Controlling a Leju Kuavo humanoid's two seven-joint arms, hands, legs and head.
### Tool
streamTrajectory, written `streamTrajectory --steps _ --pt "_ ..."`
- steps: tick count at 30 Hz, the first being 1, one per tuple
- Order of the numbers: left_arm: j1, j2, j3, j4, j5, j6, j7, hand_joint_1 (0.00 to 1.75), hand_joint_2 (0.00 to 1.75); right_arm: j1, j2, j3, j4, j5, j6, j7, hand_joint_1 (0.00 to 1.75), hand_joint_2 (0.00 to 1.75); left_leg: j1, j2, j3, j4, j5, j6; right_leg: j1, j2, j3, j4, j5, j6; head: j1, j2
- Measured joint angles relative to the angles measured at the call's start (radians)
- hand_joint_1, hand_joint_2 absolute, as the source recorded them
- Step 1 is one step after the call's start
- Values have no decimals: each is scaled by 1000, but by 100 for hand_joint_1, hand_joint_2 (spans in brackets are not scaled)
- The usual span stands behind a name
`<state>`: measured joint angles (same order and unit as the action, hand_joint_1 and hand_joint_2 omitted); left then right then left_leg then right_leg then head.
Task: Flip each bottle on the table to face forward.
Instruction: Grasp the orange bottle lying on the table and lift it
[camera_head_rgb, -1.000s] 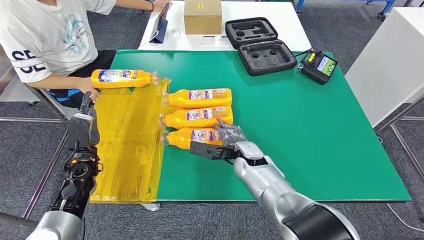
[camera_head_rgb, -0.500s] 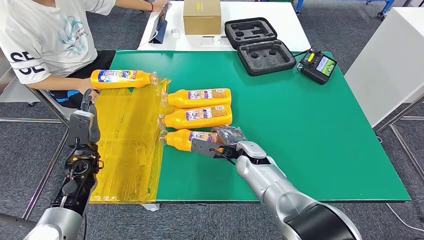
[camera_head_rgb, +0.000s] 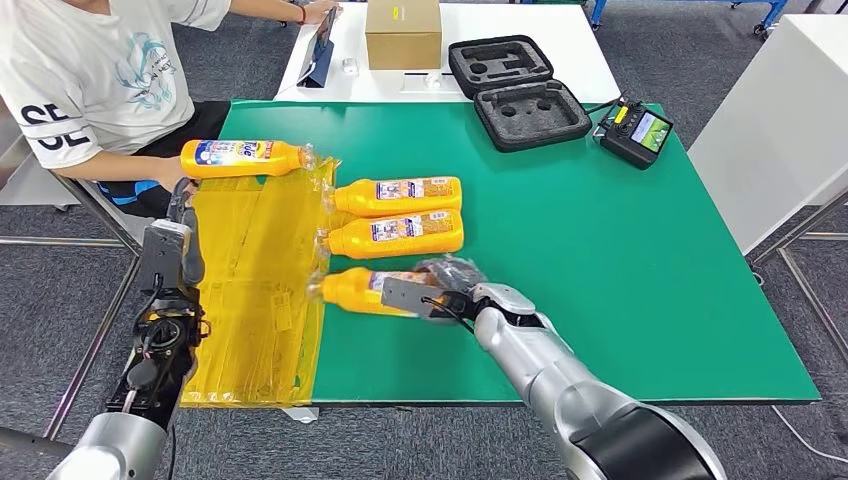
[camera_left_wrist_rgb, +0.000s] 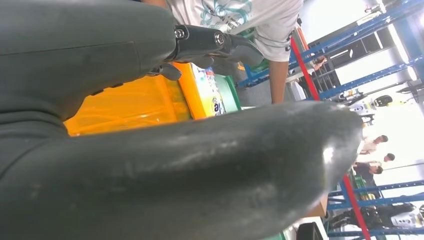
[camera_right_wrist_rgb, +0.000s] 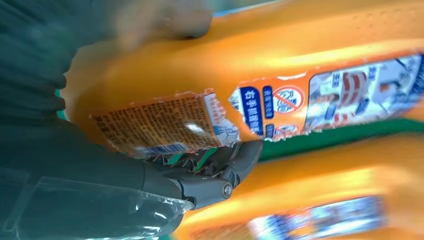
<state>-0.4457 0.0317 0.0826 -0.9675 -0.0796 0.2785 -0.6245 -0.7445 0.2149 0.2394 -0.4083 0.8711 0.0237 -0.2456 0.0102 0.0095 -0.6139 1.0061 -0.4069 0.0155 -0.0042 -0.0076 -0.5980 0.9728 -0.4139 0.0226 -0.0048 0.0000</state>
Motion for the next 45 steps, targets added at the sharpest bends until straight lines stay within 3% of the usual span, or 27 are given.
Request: streamTrajectory --steps 4,7,13,19,24,28,37,45 --pt "2 0 -3 6 27 -8 -22 0 0 40 8 -29 -32 -203 89 -263 175 175 0 0 -2 0 0 0 0 0 -1 0 0 0 0 0" --pt "19 0 -3 3 62 -5 -41 0 0 67 23 -60 -90 -391 127 -386 175 175 1 -1 -3 0 0 0 0 0 -1 0 0 0 0 0" --pt "98 1 29 -58 143 6 -60 0 0 101 42 -78 -212 -650 85 -438 175 175 0 -1 -4 0 0 0 0 0 -3 0 0 0 0 0" --pt "163 0 99 -138 249 27 -71 0 0 131 54 -62 -291 -733 -7 -452 175 175 0 -1 -5 0 0 0 0 0 -4 0 0 0 0 0" --pt "194 -1 133 -181 355 -105 -7 0 0 154 54 -38 -323 -750 -111 -453 175 175 0 -1 -5 0 0 0 0 0 -4 0 0 0 0 0" --pt "231 -14 90 -222 387 -256 62 0 175 168 53 -9 -326 -728 -192 -453 175 175 0 -1 -5 0 0 0 0 0 -4 0 0 0 0 0" --pt "280 -47 -125 -335 325 -318 128 0 175 199 75 74 -270 -725 -190 -453 175 175 0 -2 -7 0 0 0 0 -1 -6 0 0 0 0 0" --pt "298 -54 -238 -381 310 -343 133 0 175 203 98 107 -217 -728 -178 -453 175 175 0 -1 -7 0 0 0 0 -1 -6 0 0 0 0 0"
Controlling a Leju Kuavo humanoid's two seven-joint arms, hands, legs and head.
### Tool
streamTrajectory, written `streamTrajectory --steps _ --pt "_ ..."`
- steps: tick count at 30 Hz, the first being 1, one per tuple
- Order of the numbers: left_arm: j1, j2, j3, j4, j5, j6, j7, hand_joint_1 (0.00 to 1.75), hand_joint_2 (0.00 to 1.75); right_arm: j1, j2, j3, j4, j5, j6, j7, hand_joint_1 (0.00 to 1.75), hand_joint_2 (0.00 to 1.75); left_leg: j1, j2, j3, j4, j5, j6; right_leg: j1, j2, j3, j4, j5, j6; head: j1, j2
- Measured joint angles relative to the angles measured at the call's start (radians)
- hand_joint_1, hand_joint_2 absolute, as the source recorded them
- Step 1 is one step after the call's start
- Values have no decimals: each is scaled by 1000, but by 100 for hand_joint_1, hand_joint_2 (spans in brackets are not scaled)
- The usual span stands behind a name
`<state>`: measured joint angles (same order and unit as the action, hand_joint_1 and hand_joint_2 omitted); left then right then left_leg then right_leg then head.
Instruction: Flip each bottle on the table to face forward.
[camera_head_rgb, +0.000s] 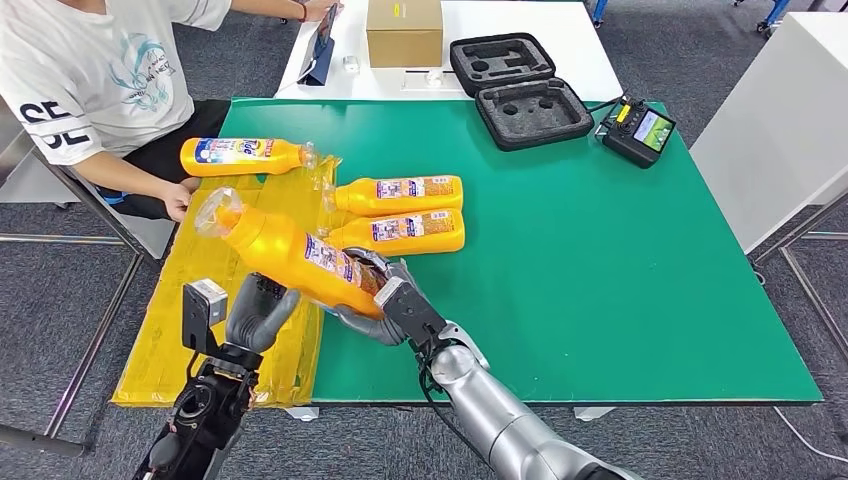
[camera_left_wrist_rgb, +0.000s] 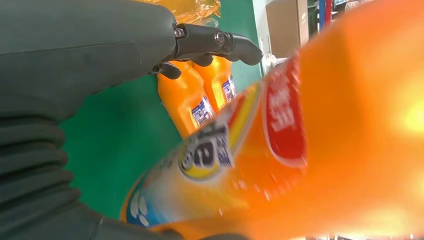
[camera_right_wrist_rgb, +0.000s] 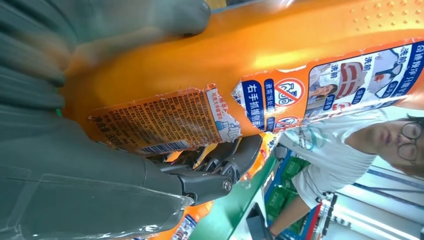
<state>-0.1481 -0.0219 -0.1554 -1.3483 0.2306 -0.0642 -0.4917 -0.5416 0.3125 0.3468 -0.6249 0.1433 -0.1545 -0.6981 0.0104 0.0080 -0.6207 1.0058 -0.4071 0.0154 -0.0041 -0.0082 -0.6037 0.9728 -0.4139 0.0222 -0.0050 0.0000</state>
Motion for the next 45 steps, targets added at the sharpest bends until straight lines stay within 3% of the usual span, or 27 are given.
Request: streamTrajectory --steps 12,17,24,36,37,39,40,41,43,44,45 --pt "55 9 -57 -100 36 -81 25 0 175 0 -1 9 33 -19 17 -6 175 175 0 0 0 0 0 0 0 0 0 0 0 0 0 0" --pt "61 12 -64 -113 54 -95 34 0 175 0 1 29 43 32 5 -2 175 175 0 0 0 0 0 0 0 0 0 0 0 0 0 0" --pt "58 16 -65 -100 123 -108 59 0 175 -3 17 134 64 156 -36 58 175 175 0 0 0 0 0 0 0 0 -1 0 0 0 0 0" --pt "60 37 -63 -60 195 -98 60 2 175 -39 18 327 105 165 -56 139 175 175 0 1 0 0 0 0 0 1 -2 0 0 0 0 0" --pt "60 39 -63 -57 201 -96 58 17 175 -44 18 336 111 165 -56 142 175 175 0 1 0 0 0 0 0 1 -2 0 0 0 0 0" --pt "61 40 -63 -54 210 -92 55 99 175 -53 18 347 122 165 -56 142 175 175 0 1 0 0 0 0 0 1 -2 0 0 0 0 0" --pt "61 40 -63 -53 213 -90 53 141 175 -56 18 349 127 165 -56 141 148 175 0 1 0 0 0 0 0 1 -2 0 0 0 0 0" --pt "61 40 -63 -52 217 -88 50 170 175 -58 18 350 130 166 -56 139 105 175 0 1 0 0 0 0 0 1 -2 0 0 0 0 0" --pt "61 40 -63 -53 222 -83 39 175 175 -61 18 350 134 171 -56 131 17 175 0 1 0 0 0 0 0 1 -2 0 0 0 0 0" --pt "61 40 -63 -53 223 -80 32 175 175 -62 18 348 135 174 -56 125 0 175 0 1 0 0 0 0 0 1 -2 0 0 0 0 0" --pt "61 40 -64 -53 224 -78 26 175 175 -61 18 347 137 177 -58 117 0 175 0 1 0 0 0 0 0 1 -2 0 0 0 0 0"
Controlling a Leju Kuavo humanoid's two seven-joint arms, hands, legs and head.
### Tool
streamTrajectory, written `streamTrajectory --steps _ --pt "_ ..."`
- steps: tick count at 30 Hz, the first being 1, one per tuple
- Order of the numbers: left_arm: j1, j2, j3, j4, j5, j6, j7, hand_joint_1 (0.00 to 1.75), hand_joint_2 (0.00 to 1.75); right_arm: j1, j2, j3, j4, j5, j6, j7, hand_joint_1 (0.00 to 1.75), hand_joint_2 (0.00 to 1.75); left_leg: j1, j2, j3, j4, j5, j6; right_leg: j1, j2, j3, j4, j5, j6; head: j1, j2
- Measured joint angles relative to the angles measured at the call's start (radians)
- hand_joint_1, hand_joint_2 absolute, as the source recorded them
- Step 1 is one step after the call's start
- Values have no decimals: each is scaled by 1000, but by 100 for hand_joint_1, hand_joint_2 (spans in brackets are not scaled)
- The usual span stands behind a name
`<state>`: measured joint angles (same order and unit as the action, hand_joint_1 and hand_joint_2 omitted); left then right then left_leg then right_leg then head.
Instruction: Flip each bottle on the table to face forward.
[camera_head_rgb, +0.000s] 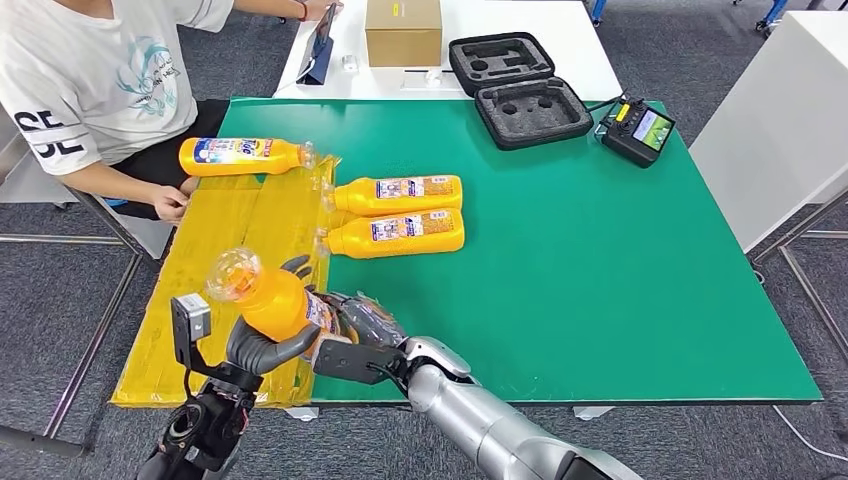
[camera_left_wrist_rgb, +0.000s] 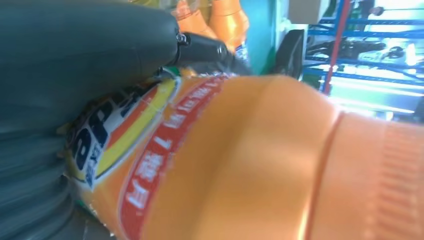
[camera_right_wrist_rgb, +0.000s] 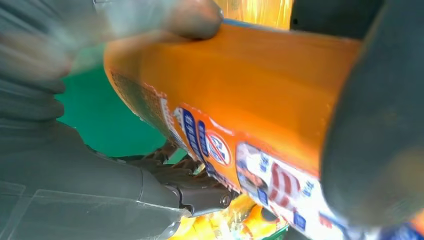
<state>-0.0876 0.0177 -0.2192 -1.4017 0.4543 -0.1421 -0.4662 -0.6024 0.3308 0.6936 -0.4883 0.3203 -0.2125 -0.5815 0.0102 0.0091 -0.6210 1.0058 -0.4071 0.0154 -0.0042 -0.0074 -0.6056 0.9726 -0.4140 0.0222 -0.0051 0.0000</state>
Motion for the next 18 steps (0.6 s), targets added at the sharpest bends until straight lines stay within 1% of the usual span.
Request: streamTrajectory --steps 1,5,9,13,18 --pt "-1 0 0 -1 1 2 -5 175 175 3 0 -2 1 3 -3 -8 0 175 0 0 0 0 0 0 0 0 0 0 0 0 0 0" --pt "-11 -1 0 -8 2 7 -13 175 175 18 5 -8 2 6 -26 -38 0 0 0 0 0 0 0 0 0 0 0 0 0 0 0 0" --pt "-14 -5 0 -16 2 12 -20 175 175 25 7 -22 -2 -6 -46 -72 0 0 0 0 0 0 0 0 0 0 0 0 0 0 0 0" --pt "-18 -9 0 -20 3 13 -22 175 175 29 10 -33 -7 -10 -49 -84 0 0 0 0 0 0 0 0 0 0 0 0 0 0 0 0" --pt "-21 -11 0 -21 8 25 -28 175 175 45 3 -56 -57 -21 -26 -103 0 0 0 0 0 0 0 0 0 0 0 0 0 0 0 0"
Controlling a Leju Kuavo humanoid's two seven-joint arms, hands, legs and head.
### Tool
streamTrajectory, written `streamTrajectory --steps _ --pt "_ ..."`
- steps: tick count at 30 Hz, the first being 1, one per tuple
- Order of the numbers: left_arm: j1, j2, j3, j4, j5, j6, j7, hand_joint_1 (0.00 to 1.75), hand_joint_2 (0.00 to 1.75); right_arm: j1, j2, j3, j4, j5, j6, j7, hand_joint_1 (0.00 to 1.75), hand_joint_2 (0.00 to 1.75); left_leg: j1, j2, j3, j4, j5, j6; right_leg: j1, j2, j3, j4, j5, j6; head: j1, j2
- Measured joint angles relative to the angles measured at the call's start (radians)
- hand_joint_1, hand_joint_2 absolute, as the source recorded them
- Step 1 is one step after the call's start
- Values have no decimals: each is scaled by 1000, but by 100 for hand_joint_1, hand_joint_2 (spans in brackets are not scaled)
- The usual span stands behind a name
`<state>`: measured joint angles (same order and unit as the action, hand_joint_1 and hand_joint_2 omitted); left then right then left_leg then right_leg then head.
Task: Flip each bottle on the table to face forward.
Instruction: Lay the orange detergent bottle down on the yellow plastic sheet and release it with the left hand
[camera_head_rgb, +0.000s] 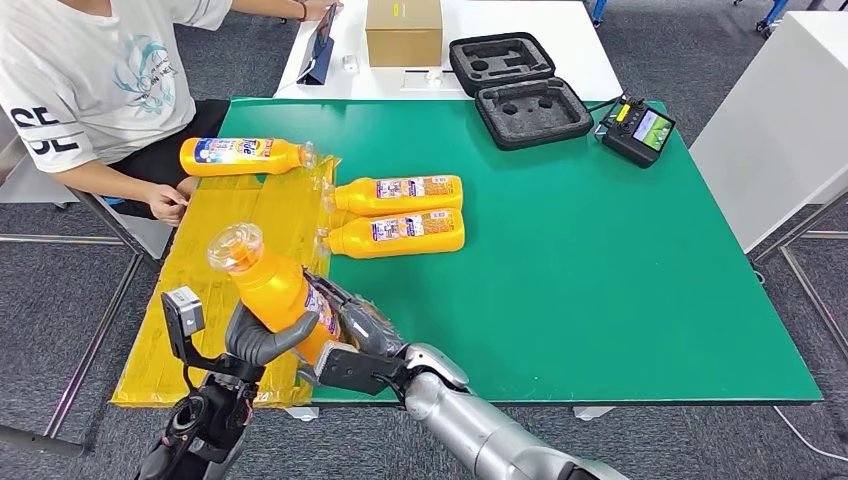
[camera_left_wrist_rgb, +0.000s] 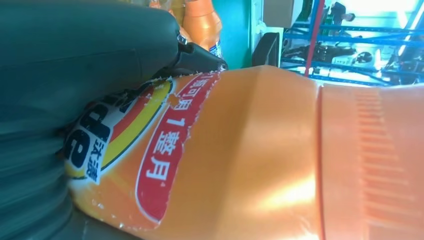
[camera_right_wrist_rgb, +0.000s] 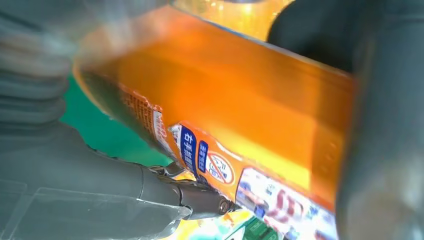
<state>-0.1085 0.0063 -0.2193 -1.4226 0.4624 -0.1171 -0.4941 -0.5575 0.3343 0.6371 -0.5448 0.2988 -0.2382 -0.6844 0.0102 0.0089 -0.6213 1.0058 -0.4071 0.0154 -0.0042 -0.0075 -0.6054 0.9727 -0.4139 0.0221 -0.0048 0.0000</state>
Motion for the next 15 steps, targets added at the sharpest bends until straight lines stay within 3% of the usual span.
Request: streamTrajectory --steps 7,12,15 --pt "-6 -1 1 -17 -43 65 -47 175 175 59 -37 -33 -175 -76 48 2 0 0 0 -1 -1 0 0 0 0 -1 0 0 0 0 0 0" --pt "-2 -8 39 -49 -176 256 -119 175 175 166 -64 -82 -496 -222 -13 -15 0 0 0 2 -2 0 -1 0 0 1 -1 0 0 0 3 0" --pt "5 -5 67 -50 -191 278 -124 175 175 193 -71 -102 -634 -233 -35 -16 0 0 0 2 -2 0 -1 -1 0 1 -2 0 0 -1 2 0"
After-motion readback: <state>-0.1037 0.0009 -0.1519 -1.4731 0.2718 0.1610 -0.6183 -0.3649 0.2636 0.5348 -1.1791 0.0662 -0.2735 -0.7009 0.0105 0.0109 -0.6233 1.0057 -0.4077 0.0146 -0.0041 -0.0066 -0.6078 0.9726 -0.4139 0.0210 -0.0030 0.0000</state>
